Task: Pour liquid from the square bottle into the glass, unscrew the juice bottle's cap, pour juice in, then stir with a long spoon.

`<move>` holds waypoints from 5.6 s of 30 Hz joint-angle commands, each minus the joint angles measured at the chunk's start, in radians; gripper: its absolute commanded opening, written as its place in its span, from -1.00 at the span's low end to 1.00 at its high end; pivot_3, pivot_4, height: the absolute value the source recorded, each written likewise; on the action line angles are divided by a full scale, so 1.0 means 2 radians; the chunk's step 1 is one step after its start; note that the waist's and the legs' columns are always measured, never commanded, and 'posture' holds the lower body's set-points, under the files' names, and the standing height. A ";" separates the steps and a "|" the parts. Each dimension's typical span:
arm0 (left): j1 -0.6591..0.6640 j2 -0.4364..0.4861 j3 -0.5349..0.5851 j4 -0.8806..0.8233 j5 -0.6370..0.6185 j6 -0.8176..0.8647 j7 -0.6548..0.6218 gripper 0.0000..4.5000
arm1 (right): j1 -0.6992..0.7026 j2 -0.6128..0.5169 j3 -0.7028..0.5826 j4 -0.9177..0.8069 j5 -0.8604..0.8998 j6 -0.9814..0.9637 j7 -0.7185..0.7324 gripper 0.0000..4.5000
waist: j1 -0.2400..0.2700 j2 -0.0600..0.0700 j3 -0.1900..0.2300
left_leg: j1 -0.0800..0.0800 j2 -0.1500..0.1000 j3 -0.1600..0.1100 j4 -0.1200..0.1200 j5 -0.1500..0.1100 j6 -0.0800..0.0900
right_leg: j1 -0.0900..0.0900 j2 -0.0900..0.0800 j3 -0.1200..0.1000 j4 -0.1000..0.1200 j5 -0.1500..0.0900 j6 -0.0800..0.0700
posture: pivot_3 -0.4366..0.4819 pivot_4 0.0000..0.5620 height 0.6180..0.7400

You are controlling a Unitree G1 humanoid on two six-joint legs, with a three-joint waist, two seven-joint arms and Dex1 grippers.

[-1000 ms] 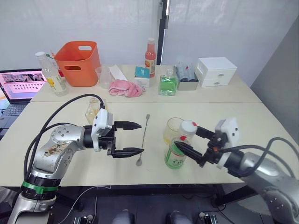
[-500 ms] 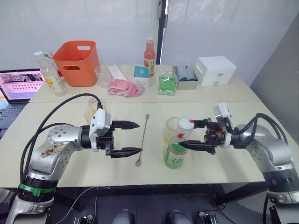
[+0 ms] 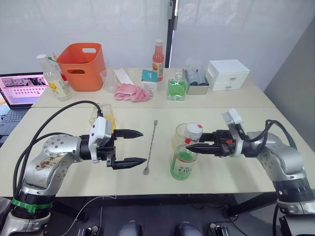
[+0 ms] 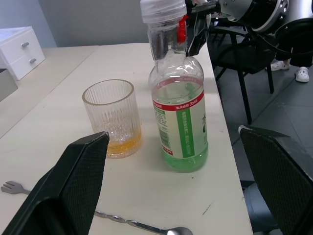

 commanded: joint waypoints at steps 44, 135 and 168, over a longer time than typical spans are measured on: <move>-0.013 -0.020 -0.008 0.060 0.026 -0.072 -0.058 1.00 | 0.238 0.046 -0.060 -0.312 -0.003 0.021 -0.366 0.94 | -0.001 -0.001 0.000 | 0.001 0.000 0.000 0.000 0.000 0.000 | 0.001 0.000 0.000 0.000 0.000 0.000 | -0.05 -0.47 0.59; -0.013 -0.020 -0.012 0.030 0.011 -0.039 -0.024 1.00 | 0.172 0.026 -0.031 -0.234 -0.012 0.001 -0.264 0.99 | -0.001 -0.001 0.000 | 0.001 0.000 0.000 0.000 0.000 0.000 | 0.001 0.000 0.000 0.000 0.000 0.000 | -0.05 -0.47 0.59; -0.147 -0.143 -0.124 0.000 -0.002 0.125 0.107 1.00 | 0.153 -0.063 -0.140 -0.171 0.107 0.055 -0.185 0.99 | 0.000 -0.001 0.000 | 0.001 -0.001 -0.001 0.000 0.000 0.000 | 0.001 0.000 0.000 0.000 0.000 0.000 | -0.05 -0.47 0.59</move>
